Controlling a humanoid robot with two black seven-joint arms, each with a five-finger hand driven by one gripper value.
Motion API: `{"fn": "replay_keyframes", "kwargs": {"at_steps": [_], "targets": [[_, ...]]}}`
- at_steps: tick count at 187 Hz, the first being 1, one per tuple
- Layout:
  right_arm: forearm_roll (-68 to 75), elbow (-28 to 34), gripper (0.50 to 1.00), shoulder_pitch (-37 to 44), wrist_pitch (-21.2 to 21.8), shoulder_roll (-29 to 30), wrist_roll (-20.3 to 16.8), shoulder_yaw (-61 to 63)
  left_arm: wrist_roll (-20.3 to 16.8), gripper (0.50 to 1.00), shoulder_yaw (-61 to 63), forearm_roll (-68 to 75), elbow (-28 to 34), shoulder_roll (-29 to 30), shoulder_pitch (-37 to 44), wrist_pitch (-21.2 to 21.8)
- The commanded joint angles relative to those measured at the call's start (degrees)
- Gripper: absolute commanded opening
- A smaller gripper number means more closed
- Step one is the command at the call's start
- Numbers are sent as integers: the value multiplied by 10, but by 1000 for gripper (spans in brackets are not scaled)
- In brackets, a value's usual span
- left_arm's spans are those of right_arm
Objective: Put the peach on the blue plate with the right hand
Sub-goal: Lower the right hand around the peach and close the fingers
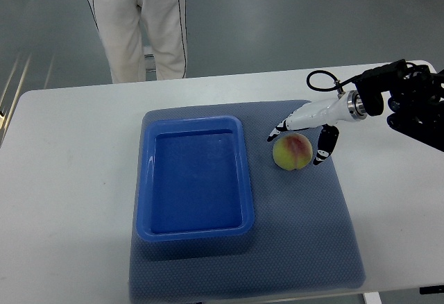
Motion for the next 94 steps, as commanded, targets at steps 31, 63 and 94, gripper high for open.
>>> {"fn": "replay_keyframes", "kwargs": {"at_steps": [31,63,94], "targets": [[0,-17,926,-20,-31,18,-6,2,0,1000,0,0,0,0,0,0],[6,-17,924,-20,-32,18,-6,3,0,1000,0,0,0,0,0,0],[3,-18,862,-28,-32,25,-6,3,0,1000,0,0,0,0,0,0]]}}
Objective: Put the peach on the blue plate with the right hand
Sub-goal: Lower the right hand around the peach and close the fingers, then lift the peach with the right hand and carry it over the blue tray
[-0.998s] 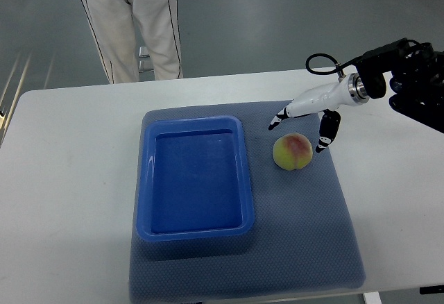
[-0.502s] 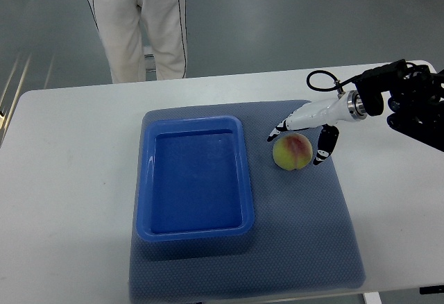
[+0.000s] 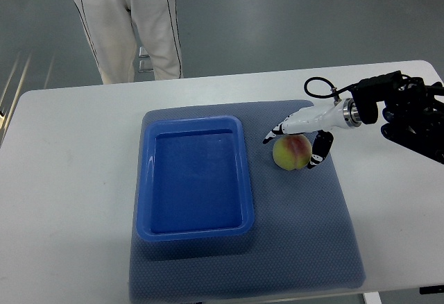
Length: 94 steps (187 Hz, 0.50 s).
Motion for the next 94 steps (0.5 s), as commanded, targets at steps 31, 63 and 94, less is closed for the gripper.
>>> {"fn": "replay_keyframes", "kwargs": {"at_steps": [31,63,94], "targets": [[-3,-4,740,-10,0,8,0,-1,0,1000,0,0,0,0,0,0],[-2,-9,656,-8,0,6,0,2,0,1000,0,0,0,0,0,0],[6,-8,664,14,3,1,2,3,0,1000,0,0,0,0,0,0]]}}
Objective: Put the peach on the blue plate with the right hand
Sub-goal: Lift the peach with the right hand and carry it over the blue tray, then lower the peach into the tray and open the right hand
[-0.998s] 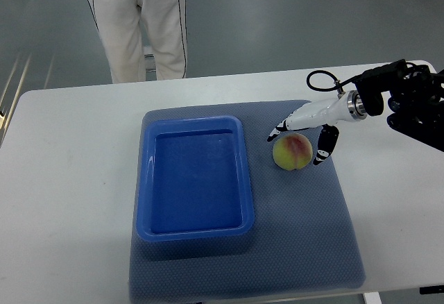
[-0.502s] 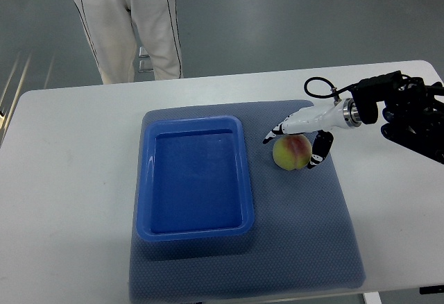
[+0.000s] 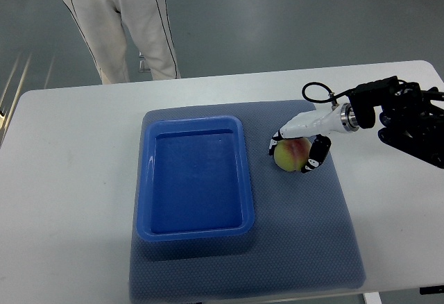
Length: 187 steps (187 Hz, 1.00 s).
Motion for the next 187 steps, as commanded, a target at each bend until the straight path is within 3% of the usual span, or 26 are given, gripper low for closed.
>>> {"fn": "replay_keyframes", "kwargs": {"at_steps": [1,50,88,91,122,132,133,147,187], "targets": [[5,1,664,17,2,-3,2,1,0,1000,0,0,0,0,0,0],[24,0,668,74,8,15,2,1,0,1000,0,0,1,0,0,0],[25,-26,674,96,8,82,0,1,0,1000,1,0,1,0,0,0],[25,-47,676,97,8,117,0,0,0,1000,1,0,1,0,0,0],[25,-93,682,92,2,192,0,0,0,1000,-1,0,1,0,0,0],[25,-93,682,92,2,192,0,0,0,1000,-1,0,1,0,0,0],[25,-110,684,89,0,218,0,0,0,1000,-1,0,1,0,0,0],[25,-133,693,80,-1,250,0,0,0,1000,-1,0,1,0,0,0],[24,-147,725,56,-5,265,-2,0,0,1000,-1,0,1,0,0,0]]}}
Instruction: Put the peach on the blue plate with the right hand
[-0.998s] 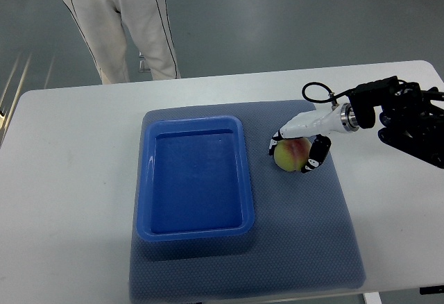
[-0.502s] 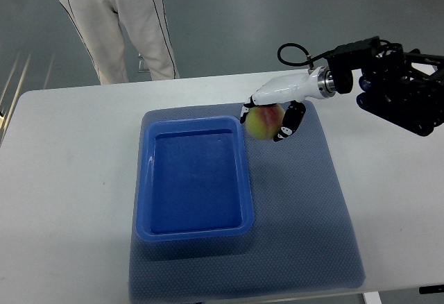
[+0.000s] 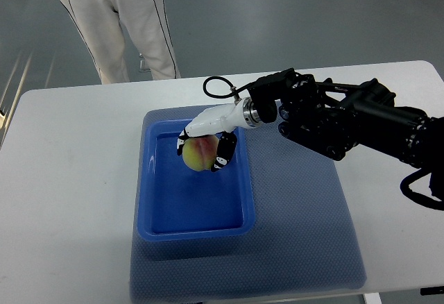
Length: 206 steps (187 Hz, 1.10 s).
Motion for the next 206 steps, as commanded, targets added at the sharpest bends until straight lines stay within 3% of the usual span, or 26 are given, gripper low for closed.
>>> {"fn": "replay_keyframes", "kwargs": {"at_steps": [1,11,20,21,31,52,99,137,177,205,206], "targets": [[0,-4,735,-12,-4,2,-1,0,0,1000,0,0,0,0,0,0],[0,-7,786,-15,-13,2,-9,0,0,1000,0,0,0,0,0,0],[0,-7,787,-15,-13,2,-9,0,0,1000,0,0,0,0,0,0],[0,-9,843,-19,-18,2,-14,0,0,1000,0,0,0,0,0,0],[0,-10,895,-20,-18,2,-14,0,0,1000,0,0,0,0,0,0],[1,-10,926,-20,-17,2,-14,0,0,1000,0,0,0,0,0,0],[29,-8,928,-15,-12,0,-14,2,0,1000,0,0,0,0,0,0],[85,-7,930,-20,-18,-41,-14,47,0,1000,0,0,0,0,0,0],[228,-9,928,-128,-12,-103,-13,245,0,1000,0,0,0,0,0,0],[332,-13,930,-183,-9,-113,-13,300,0,1000,0,0,0,0,0,0],[400,-13,930,-212,-14,-120,-13,317,0,1000,0,0,0,0,0,0]]}}
